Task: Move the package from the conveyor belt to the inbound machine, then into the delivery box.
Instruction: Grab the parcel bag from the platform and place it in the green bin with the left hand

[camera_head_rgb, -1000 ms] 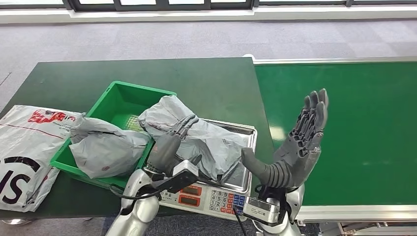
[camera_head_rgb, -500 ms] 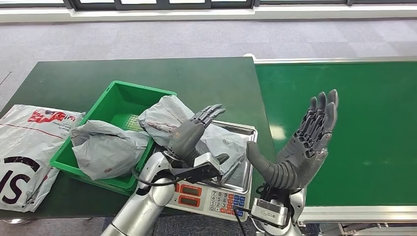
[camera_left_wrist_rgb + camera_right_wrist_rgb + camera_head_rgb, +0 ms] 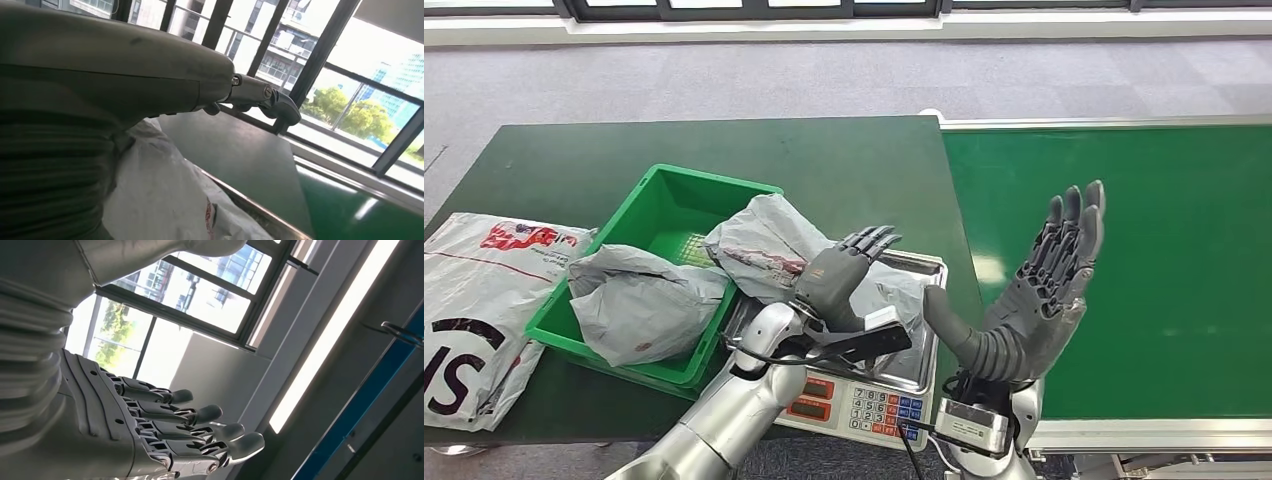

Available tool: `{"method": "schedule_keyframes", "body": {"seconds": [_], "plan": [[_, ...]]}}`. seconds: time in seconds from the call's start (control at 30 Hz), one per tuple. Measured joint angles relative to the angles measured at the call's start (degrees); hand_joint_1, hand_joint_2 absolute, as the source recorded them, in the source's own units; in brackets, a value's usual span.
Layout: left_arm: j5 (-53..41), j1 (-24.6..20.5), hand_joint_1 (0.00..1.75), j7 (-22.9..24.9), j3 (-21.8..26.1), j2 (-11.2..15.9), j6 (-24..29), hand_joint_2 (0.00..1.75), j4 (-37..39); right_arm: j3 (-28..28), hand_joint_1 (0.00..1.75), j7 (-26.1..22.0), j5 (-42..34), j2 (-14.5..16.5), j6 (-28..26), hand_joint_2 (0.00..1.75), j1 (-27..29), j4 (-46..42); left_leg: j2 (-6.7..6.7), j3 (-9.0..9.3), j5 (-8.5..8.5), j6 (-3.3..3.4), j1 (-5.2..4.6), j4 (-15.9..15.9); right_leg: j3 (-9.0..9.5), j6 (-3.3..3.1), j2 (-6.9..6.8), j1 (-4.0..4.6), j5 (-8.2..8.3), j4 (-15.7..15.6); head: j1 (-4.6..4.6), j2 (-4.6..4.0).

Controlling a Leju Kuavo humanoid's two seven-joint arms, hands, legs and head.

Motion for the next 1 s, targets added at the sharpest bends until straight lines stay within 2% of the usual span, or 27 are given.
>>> {"method": "schedule_keyframes", "body": {"seconds": [0.13, 0.43, 0.57, 1.0], "plan": [[-0.5, -2.3, 0.00, 0.4, 0.0, -1.2, 0.2, 1.75, 6.4, 0.3, 0.00, 0.0, 0.3, 0.0, 0.0, 1.75, -0.1, 0.3, 0.00, -0.01, 0.00, 0.00, 0.00, 0.0, 0.00, 0.00, 0.00, 0.00, 0.00, 0.0, 0.00, 0.00], [-1.5, -4.9, 0.00, 1.5, 0.0, -3.1, -1.4, 1.75, 14.0, 0.4, 0.00, 0.1, 1.5, 0.0, 0.0, 1.75, -0.1, 0.5, -0.01, -0.01, 0.00, 0.00, 0.00, 0.0, 0.00, 0.00, 0.00, 0.00, 0.00, 0.0, 0.01, 0.00], [-2.7, -5.8, 1.75, 2.4, -0.3, -3.4, -3.8, 1.75, 16.7, 0.6, 0.00, 0.5, 2.2, 0.0, 0.0, 1.75, -0.1, 0.9, -0.01, 0.00, 0.00, 0.00, 0.00, 0.0, 0.01, 0.00, 0.00, 0.00, 0.00, 0.0, 0.00, 0.00], [-3.6, -6.8, 1.75, 2.3, -0.5, -3.3, -5.8, 1.75, 18.2, 0.7, 0.00, 1.5, 3.2, 0.0, 0.0, 1.75, -0.4, 1.6, -0.02, 0.00, 0.01, -0.01, 0.00, 0.0, 0.03, 0.00, 0.00, 0.00, 0.00, 0.0, 0.01, 0.00]]}}
